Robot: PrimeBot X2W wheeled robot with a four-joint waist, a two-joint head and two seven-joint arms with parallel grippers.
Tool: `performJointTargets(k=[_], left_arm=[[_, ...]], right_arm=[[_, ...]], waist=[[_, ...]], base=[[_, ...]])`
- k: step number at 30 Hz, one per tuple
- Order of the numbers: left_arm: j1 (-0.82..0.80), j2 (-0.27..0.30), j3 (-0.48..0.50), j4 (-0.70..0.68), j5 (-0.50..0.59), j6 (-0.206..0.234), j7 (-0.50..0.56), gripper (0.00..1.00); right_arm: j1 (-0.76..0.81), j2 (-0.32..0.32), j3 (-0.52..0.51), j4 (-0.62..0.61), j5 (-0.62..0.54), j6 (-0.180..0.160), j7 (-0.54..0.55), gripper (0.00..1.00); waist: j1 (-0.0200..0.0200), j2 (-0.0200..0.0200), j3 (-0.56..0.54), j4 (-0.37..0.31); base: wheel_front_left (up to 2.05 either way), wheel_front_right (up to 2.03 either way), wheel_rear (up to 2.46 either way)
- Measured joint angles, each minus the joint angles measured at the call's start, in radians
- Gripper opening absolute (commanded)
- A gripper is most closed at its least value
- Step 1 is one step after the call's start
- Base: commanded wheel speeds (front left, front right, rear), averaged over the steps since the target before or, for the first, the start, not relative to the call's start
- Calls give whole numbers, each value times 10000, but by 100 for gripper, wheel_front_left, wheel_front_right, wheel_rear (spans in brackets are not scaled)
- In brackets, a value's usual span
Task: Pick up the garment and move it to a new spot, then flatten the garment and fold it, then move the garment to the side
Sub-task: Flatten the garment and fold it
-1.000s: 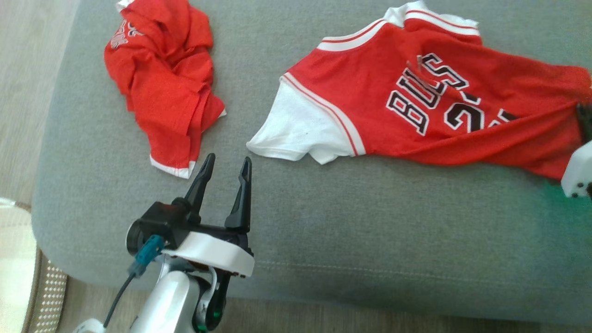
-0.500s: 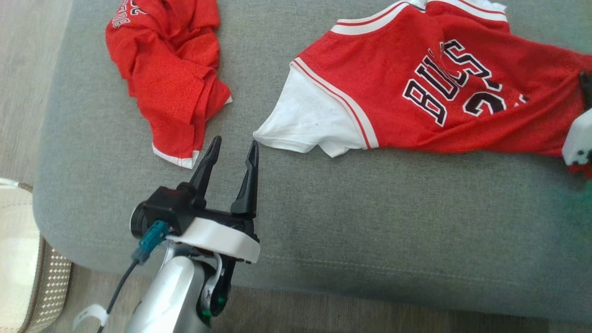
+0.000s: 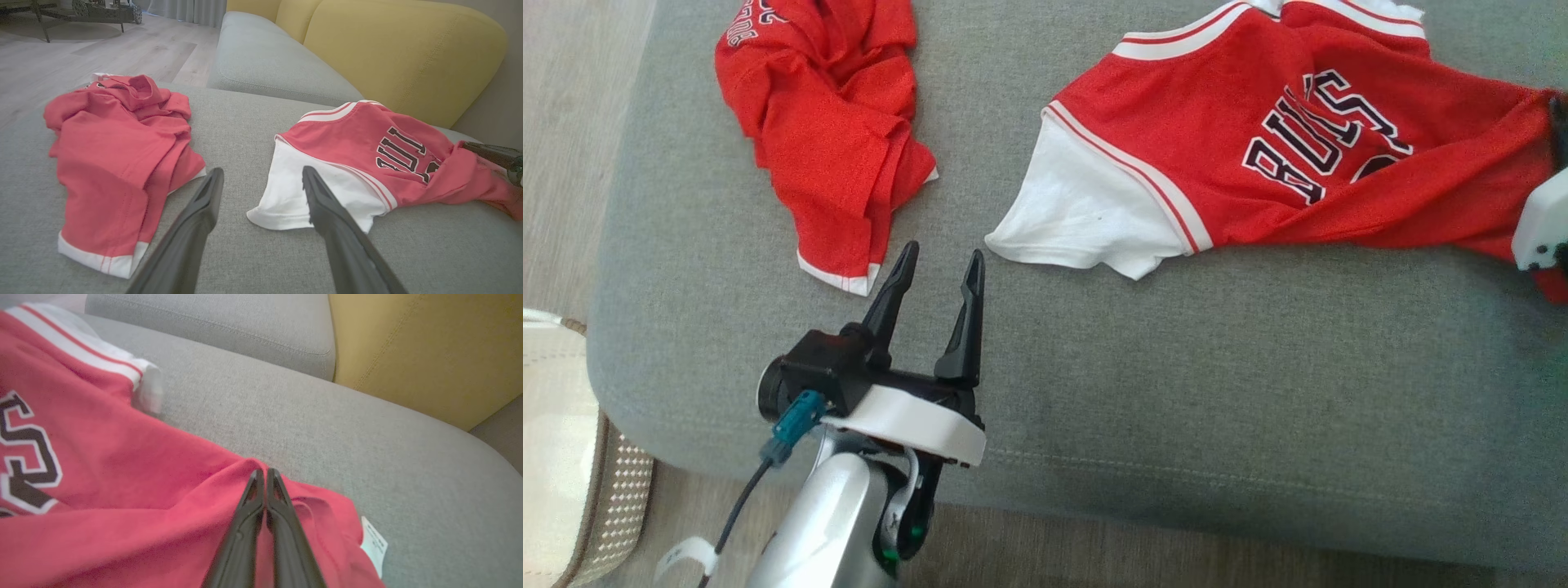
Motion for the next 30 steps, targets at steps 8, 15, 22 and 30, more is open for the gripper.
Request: performJointTargets(k=[8, 15, 22, 30], left_arm=[[2, -2, 4, 0, -100, 94, 0, 100], [37, -2, 153, 4, -98, 94, 0, 100], [106, 0, 499, -50, -96, 94, 0, 100], [628, -2, 815, -234, -90, 96, -2, 100]], right_arm=[[-567, 12, -171, 1120, -286, 0, -71, 100], [-321, 416, -543, 451, -150, 0, -815, 100], [1389, 1235, -648, -1436, 750, 0, -907, 100], [4648, 2305, -228, -5438, 1977, 0, -928, 100]], waist=[[0, 0, -28, -68], [0, 0, -429, -561], [0, 0, -883, -1172], [0, 0, -1545, -1727]], base=[[0, 0, 0], [0, 0, 0], [0, 0, 0], [0, 0, 0]])
